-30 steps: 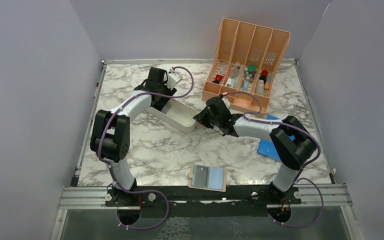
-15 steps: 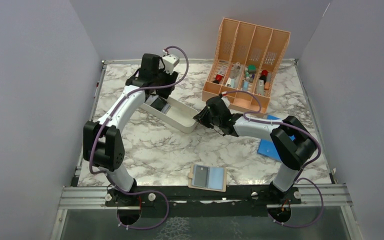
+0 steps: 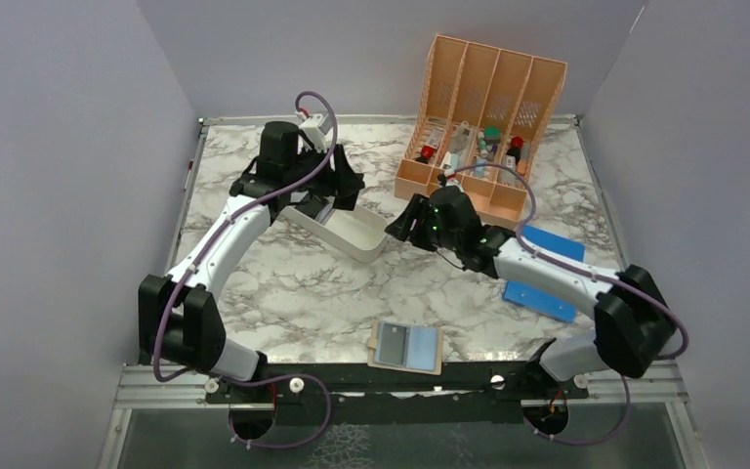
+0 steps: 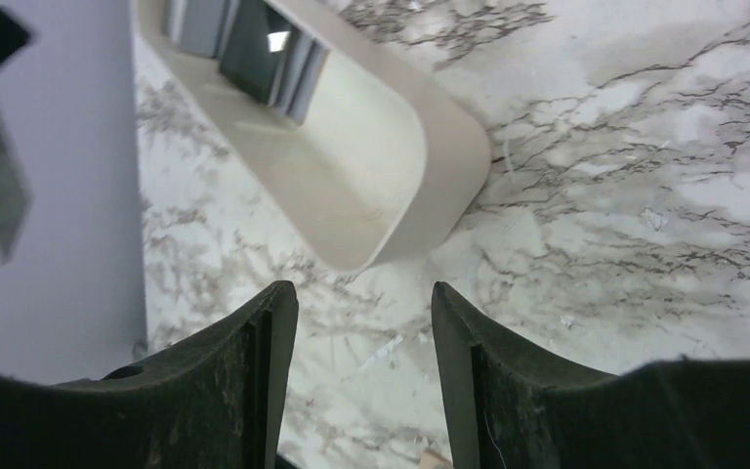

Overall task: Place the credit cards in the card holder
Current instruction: Insert the credit card into the card holder.

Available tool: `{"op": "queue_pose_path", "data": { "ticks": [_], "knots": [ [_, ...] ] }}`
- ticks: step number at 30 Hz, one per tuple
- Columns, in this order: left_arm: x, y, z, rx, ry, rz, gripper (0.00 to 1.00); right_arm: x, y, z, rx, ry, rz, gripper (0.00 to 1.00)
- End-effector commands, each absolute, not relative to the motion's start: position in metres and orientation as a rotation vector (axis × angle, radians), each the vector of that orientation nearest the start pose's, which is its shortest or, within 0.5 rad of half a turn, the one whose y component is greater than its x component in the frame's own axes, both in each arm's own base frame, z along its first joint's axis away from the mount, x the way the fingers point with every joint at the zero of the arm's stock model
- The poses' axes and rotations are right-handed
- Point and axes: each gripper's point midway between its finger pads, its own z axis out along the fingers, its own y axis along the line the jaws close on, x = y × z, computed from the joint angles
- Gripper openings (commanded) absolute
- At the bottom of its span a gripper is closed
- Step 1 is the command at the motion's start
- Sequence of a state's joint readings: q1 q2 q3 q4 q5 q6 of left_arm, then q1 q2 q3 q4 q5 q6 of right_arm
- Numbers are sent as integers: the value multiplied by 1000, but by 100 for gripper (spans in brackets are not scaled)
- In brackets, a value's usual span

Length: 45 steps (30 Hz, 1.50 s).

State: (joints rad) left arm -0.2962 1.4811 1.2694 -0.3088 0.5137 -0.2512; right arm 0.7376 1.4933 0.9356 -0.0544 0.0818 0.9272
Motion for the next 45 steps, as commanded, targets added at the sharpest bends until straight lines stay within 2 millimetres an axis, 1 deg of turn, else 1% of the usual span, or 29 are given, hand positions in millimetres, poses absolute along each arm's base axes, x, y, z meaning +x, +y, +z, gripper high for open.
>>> {"op": "queue_pose_path", "data": {
  "ticks": [1,2,4,6,10,12,16,20,24,29,30,31,34,36,38,41,43,45],
  "knots": [
    [351,-236,280,265,1964,-1104,33,277,304,181,-22,2150,986,55],
    [346,-238,281,245,1953,-1131,33,269,308,195,-81,2095,1053,54],
    [337,-245,282,214,1934,-1182,32,254,313,217,-131,2026,1166,50],
    [326,-255,281,215,1926,-1225,32,244,319,231,-157,1991,1265,47],
    [311,-277,278,250,1939,-1262,31,236,327,245,-156,1977,1364,45],
    [306,-283,276,256,1947,-1267,31,235,331,249,-155,1974,1391,45],
    [300,-290,273,267,1951,-1270,31,235,338,245,-132,2014,1408,44],
    [301,-288,269,261,1957,-1240,31,234,340,244,-99,2015,1428,44],
    [306,-286,261,259,1970,-1199,31,235,339,247,-67,2014,1435,51],
    [310,-285,255,254,1983,-1169,31,241,336,249,-20,2005,1420,50],
    [310,-285,255,258,1984,-1172,31,243,336,246,-5,2014,1408,48],
    [310,-286,255,259,1987,-1177,31,247,336,242,15,2029,1386,43],
    [306,-289,257,276,1986,-1208,32,253,336,237,33,2040,1351,23],
    [303,-288,256,280,1992,-1207,36,255,334,236,42,2035,1334,12],
    [299,-286,258,281,1993,-1212,43,256,330,234,53,2026,1323,2],
    [290,-286,270,305,1962,-1253,52,253,326,235,65,1995,1340,1],
    [283,-286,283,313,1910,-1314,56,248,326,236,74,1981,1375,1],
    [277,-282,298,296,1847,-1390,61,239,326,240,61,1966,1431,1]
  ]
}}
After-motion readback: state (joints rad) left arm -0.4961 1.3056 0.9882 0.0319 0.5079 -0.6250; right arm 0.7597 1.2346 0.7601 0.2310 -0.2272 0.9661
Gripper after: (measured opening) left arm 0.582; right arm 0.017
